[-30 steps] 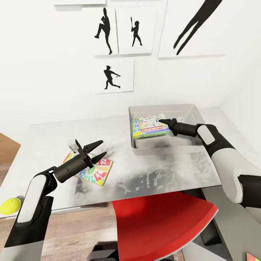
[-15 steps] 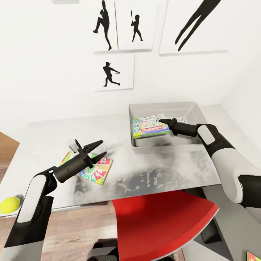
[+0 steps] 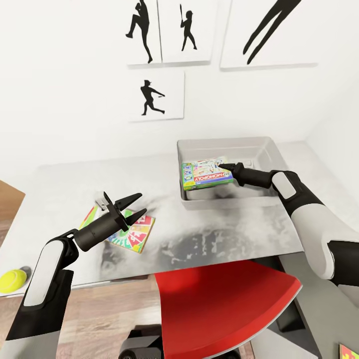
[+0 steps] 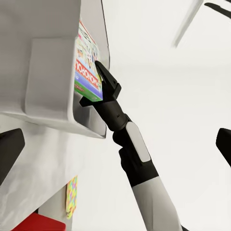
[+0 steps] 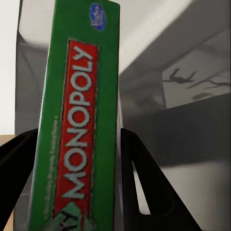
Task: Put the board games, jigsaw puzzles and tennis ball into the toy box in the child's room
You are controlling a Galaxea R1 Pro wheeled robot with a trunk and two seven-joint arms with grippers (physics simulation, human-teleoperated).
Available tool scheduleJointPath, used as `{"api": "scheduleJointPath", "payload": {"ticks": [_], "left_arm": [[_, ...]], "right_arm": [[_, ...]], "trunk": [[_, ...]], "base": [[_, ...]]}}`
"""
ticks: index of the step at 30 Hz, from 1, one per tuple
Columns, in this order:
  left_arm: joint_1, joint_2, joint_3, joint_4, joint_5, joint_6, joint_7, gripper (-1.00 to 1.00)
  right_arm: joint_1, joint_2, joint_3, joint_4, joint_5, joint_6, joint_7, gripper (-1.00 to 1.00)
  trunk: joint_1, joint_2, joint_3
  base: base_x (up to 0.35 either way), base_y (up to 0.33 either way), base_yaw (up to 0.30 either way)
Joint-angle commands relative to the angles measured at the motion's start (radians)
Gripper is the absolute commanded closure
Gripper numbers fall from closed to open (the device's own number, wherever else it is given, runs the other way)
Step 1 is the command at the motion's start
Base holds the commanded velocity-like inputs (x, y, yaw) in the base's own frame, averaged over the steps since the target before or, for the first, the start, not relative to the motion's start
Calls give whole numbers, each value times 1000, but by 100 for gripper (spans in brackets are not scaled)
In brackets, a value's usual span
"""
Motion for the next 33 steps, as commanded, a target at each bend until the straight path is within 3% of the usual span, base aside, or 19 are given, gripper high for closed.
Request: {"api": "scheduleJointPath", "payload": {"ticks": [1, 33], "left_arm": [[-1, 0, 1, 0, -10, 4, -10, -100], [-1, 0, 1, 0, -10, 4, -10, -100]], "right_arm": [[-1, 0, -1, 0, -2, 5, 1, 100], [-1, 0, -3, -2, -2, 4, -2, 100]], "trunk": [[0, -2, -2], [0, -2, -8]], "base": [[0, 0, 0], [0, 0, 0]]}}
